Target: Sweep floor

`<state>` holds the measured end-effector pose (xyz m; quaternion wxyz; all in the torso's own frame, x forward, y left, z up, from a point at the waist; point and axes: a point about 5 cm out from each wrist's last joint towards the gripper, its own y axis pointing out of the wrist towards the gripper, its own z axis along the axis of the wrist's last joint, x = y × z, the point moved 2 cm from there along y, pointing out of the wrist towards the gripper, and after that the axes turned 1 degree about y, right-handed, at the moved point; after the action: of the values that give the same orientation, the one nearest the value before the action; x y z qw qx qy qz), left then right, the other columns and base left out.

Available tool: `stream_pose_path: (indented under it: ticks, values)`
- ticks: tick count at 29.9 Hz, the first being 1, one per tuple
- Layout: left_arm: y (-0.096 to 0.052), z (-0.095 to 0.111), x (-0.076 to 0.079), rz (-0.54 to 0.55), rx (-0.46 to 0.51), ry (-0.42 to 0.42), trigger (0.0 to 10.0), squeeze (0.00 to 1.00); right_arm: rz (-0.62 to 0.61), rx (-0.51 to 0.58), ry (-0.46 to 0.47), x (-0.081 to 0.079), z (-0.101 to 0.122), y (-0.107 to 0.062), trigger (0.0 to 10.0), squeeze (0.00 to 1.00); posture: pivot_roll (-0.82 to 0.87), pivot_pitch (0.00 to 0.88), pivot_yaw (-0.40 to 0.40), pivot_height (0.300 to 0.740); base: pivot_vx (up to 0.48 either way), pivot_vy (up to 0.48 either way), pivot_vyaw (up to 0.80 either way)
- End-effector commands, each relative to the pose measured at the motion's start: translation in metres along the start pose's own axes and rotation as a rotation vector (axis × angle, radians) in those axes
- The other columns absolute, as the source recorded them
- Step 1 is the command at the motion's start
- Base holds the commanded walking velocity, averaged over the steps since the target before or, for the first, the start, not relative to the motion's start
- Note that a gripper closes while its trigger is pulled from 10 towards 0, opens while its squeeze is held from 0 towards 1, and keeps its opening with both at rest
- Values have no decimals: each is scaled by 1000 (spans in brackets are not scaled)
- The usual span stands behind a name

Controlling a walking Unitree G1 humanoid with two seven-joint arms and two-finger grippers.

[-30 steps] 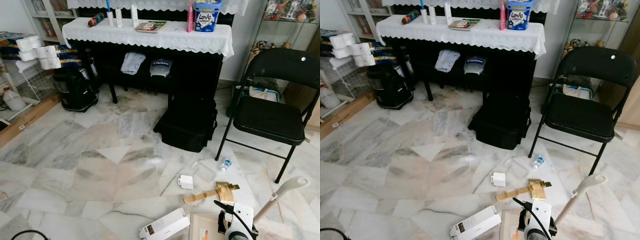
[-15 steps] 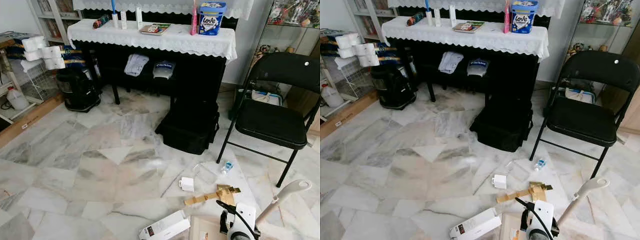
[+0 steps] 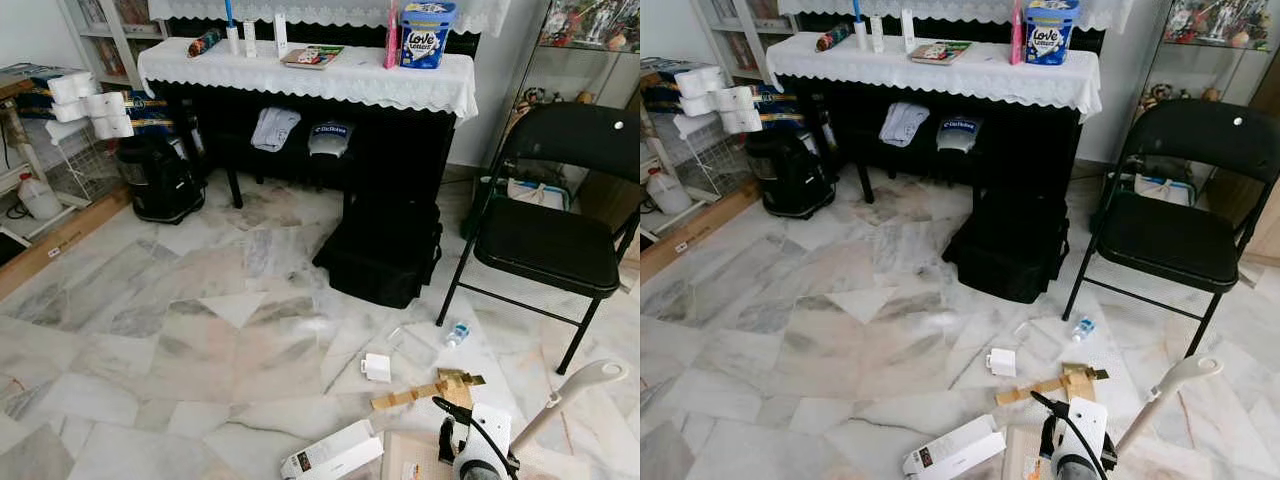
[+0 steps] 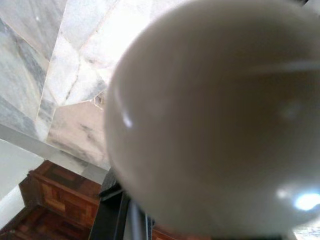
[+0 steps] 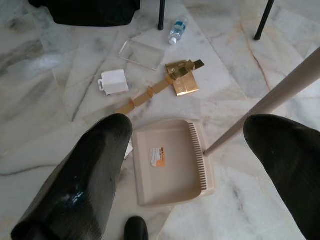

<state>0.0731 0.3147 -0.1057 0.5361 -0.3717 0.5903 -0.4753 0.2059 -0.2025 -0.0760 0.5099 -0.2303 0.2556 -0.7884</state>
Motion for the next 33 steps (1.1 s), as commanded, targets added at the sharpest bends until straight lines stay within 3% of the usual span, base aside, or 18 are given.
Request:
stream_pose_path:
  ticks: [1, 11, 17, 19, 22, 30, 33]
  values:
    - [0, -10, -1, -14, -25, -73, 10000, 0, 6, -17, 15, -1, -3, 0, 10000, 0, -4, 4, 43, 740, 0, 0, 0]
    - [0, -27, -3, -3, -77, -132, 10000, 0, -1, -52, 50, -1, -9, 0, 10000, 0, 8, 12, 50, 740, 0, 0, 0]
    - [0, -33, -7, 18, -85, -265, 10000, 0, 2, -60, 60, -4, -12, -1, 10000, 0, 9, 14, 53, 740, 0, 0, 0]
    - [0, -31, -8, 34, -70, -370, 10000, 0, 3, -61, 60, -4, -12, -1, 10000, 0, 9, 15, 53, 740, 0, 0, 0]
    - [0, -28, -11, 53, -45, -431, 10000, 0, 2, -63, 61, -4, -12, -1, 10000, 0, 7, 16, 51, 740, 0, 0, 0]
    - [0, -17, -13, 52, 36, -550, 10000, 0, 0, -71, 60, -2, -13, 0, 10000, 0, 6, 16, 45, 740, 0, 0, 0]
    - [-1, -12, -15, 56, 71, -536, 10000, 0, -1, -70, 71, -2, -14, 0, 10000, 0, 1, 15, 42, 740, 0, 0, 0]
